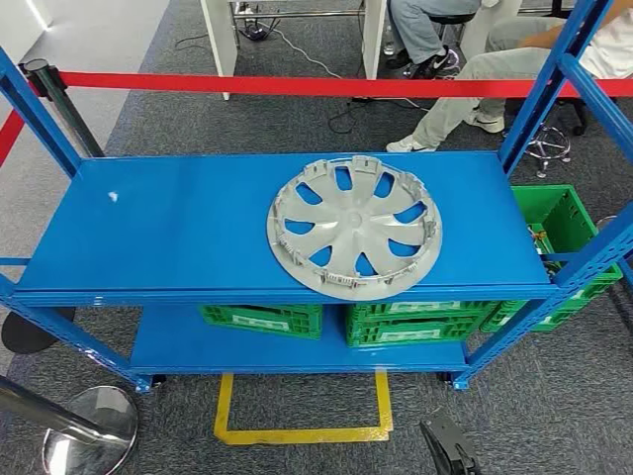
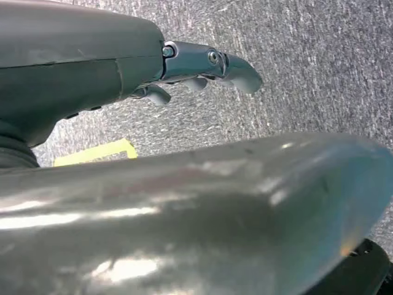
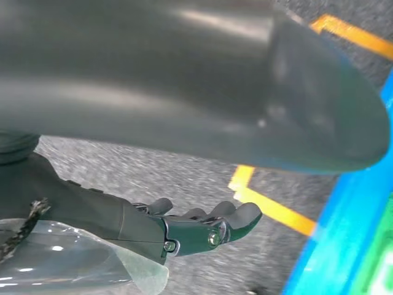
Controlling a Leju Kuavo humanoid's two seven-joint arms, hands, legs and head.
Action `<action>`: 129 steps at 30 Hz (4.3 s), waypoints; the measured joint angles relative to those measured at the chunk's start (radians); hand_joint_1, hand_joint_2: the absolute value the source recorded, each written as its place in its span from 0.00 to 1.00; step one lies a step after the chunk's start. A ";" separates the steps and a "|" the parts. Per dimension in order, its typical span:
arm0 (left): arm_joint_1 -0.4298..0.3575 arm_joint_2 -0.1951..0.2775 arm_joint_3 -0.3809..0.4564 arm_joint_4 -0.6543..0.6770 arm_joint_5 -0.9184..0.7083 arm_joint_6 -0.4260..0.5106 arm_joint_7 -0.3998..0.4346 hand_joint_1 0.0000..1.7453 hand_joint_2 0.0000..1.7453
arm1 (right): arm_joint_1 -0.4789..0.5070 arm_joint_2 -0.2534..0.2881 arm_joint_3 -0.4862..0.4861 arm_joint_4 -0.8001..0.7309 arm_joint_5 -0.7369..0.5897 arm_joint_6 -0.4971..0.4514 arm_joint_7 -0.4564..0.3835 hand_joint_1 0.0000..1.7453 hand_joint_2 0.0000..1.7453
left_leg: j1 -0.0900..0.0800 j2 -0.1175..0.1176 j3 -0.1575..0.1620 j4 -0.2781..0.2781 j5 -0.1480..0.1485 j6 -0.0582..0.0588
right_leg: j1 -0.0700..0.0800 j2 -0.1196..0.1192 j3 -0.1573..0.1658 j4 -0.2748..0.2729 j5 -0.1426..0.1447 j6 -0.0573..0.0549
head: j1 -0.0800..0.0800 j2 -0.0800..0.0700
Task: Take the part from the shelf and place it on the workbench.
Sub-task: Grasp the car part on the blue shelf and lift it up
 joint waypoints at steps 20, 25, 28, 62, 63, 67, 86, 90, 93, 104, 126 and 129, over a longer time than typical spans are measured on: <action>-0.056 0.067 0.009 0.173 -0.074 0.071 -0.063 0.00 0.00 | -0.018 -0.249 0.513 -0.303 -0.276 0.064 -0.029 0.00 0.00 | 0.000 0.000 0.000 0.000 0.000 0.000 | 0.000 0.000 0.000 0.000 0.000 0.000 | 0.000 0.000; -0.072 0.084 0.009 0.226 -0.092 0.091 -0.079 0.00 0.00 | -0.041 -0.311 0.646 -0.394 -0.319 0.088 -0.067 0.00 0.00 | 0.000 0.000 0.000 0.000 0.000 0.000 | 0.000 0.000 0.000 0.000 0.000 0.000 | 0.000 0.000; -0.080 0.093 0.009 0.253 -0.100 0.103 -0.088 0.00 0.00 | -0.054 -0.335 0.706 -0.452 -0.332 0.109 -0.108 0.00 0.00 | 0.000 0.000 0.000 0.000 0.000 0.000 | 0.000 0.000 0.000 0.000 0.000 0.000 | 0.000 0.000; -0.099 0.095 0.026 0.322 -0.086 0.139 -0.101 0.00 0.00 | -0.151 -0.299 0.728 -0.903 0.363 -0.601 -0.102 0.00 1.00 | 0.000 0.000 0.000 0.000 0.000 0.000 | 0.000 0.000 0.000 0.000 0.000 0.000 | 0.000 0.000; -0.099 0.095 0.026 0.323 -0.086 0.139 -0.101 0.00 0.00 | -0.151 -0.298 0.729 -0.903 0.402 -0.627 -0.090 0.00 1.00 | 0.000 0.000 0.000 0.000 0.000 0.000 | 0.000 0.000 0.000 0.000 0.000 0.000 | 0.000 0.000; -0.101 0.095 0.026 0.328 -0.093 0.142 -0.101 0.00 0.00 | -0.152 -0.293 0.733 -0.895 0.628 -0.744 -0.005 0.00 1.00 | 0.000 0.000 0.000 0.000 0.000 0.000 | 0.000 0.000 0.000 0.000 0.000 0.000 | 0.000 0.000; -0.128 0.104 0.021 0.361 -0.126 0.141 -0.096 0.00 0.00 | -0.305 -0.268 0.761 -0.620 0.906 -0.749 0.170 0.00 1.00 | 0.000 0.000 0.000 0.000 0.001 0.001 | 0.000 0.000 0.000 0.000 0.001 0.000 | 0.000 0.000; -0.130 0.104 0.018 0.361 -0.128 0.135 -0.094 0.00 0.00 | -0.333 -0.262 0.770 -0.577 0.916 -0.722 0.176 0.00 1.00 | 0.000 0.000 0.000 0.000 0.001 0.001 | 0.000 0.000 0.000 0.000 0.001 0.000 | 0.000 0.000; -0.133 0.104 0.014 0.361 -0.128 0.131 -0.092 0.00 0.00 | -0.358 -0.254 0.779 -0.545 0.923 -0.703 0.181 0.00 1.00 | 0.000 0.000 0.000 0.000 0.001 0.001 | 0.000 0.000 0.000 0.000 0.001 0.000 | 0.000 0.000; -0.145 0.104 -0.001 0.361 -0.127 0.112 -0.076 0.00 0.00 | -0.434 -0.236 0.814 -0.449 0.924 -0.622 0.182 0.00 1.00 | 0.000 0.000 0.000 0.000 0.001 0.001 | 0.000 0.000 0.000 0.000 0.001 0.000 | 0.000 0.000; -0.145 0.100 -0.014 0.361 -0.114 0.092 -0.063 0.00 0.00 | -0.548 -0.162 0.846 -0.268 0.890 -0.507 0.191 0.00 1.00 | 0.000 0.000 0.000 0.000 0.001 0.001 | 0.000 0.000 0.000 0.000 0.001 0.000 | 0.000 0.000; -0.144 0.100 -0.018 0.361 -0.109 0.092 -0.059 0.00 0.00 | -0.558 -0.153 0.840 -0.251 0.884 -0.495 0.193 0.00 1.00 | 0.000 0.000 0.000 0.000 0.001 0.001 | 0.000 0.000 0.000 0.000 0.001 0.000 | 0.000 0.000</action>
